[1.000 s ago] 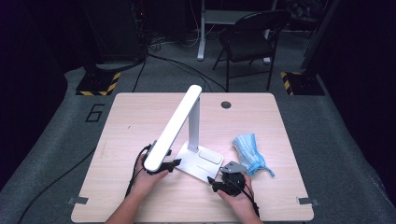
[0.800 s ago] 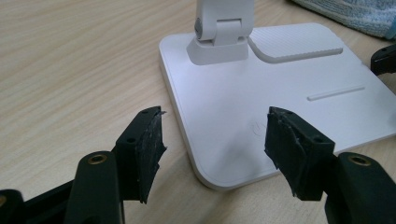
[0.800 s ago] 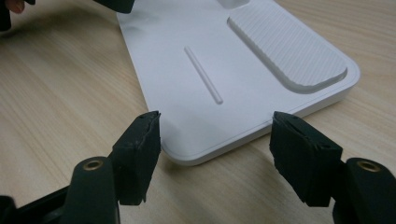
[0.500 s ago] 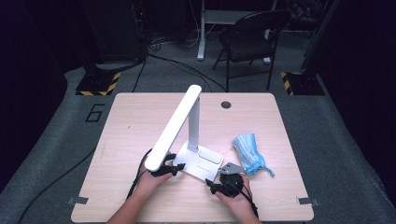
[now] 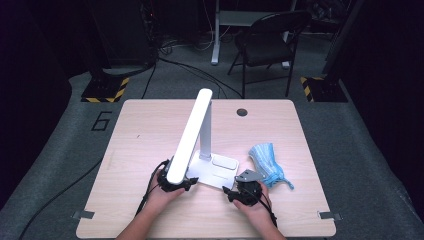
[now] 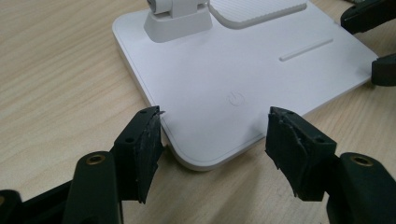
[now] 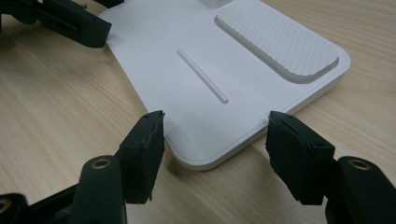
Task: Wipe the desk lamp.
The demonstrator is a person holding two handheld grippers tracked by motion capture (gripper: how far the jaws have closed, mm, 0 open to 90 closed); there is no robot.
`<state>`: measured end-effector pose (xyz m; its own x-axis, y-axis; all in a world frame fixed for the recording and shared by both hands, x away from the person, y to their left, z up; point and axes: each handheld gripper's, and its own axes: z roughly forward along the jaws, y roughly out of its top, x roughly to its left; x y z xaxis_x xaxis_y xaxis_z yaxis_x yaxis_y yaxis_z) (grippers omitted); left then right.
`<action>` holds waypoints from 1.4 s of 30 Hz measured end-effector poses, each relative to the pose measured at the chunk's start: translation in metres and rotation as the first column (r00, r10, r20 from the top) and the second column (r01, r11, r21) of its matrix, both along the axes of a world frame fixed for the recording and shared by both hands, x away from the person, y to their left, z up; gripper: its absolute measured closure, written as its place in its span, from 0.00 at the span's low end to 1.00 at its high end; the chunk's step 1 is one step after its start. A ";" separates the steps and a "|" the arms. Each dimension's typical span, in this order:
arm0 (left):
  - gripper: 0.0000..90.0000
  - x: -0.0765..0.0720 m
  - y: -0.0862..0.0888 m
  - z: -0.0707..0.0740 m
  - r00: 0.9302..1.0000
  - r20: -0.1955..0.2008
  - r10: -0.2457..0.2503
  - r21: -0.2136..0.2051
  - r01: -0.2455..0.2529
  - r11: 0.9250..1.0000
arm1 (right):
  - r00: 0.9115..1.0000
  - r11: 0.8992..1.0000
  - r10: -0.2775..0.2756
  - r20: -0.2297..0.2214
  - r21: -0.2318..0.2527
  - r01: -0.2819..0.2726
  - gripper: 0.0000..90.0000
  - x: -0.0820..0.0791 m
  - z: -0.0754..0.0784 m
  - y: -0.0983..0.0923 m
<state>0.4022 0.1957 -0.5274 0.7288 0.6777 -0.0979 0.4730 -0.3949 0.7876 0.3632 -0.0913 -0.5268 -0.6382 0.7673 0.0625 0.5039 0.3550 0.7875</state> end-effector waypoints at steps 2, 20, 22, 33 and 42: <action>0.43 0.000 0.001 0.000 1.000 0.008 -0.013 0.020 0.013 1.000 | 1.000 1.000 0.000 0.008 -0.004 0.000 0.42 0.002 0.000 0.000; 0.53 -0.004 0.001 0.002 0.999 0.037 0.026 0.053 -0.028 0.998 | 0.999 1.000 -0.021 0.025 0.015 0.021 0.48 0.021 0.001 -0.004; 0.54 -0.005 0.002 0.002 0.999 0.040 0.030 0.060 -0.033 0.998 | 0.999 1.000 -0.027 0.026 0.013 0.027 0.47 0.024 0.001 -0.002; 0.56 -0.009 0.004 0.001 0.996 0.034 0.079 0.064 -0.081 0.995 | 0.999 1.000 -0.013 0.038 -0.006 0.013 0.47 0.033 0.002 0.006; 0.57 -0.010 0.004 0.001 0.996 0.043 0.084 0.074 -0.087 0.993 | 0.999 1.000 -0.019 0.038 -0.002 0.019 0.46 0.038 0.003 0.008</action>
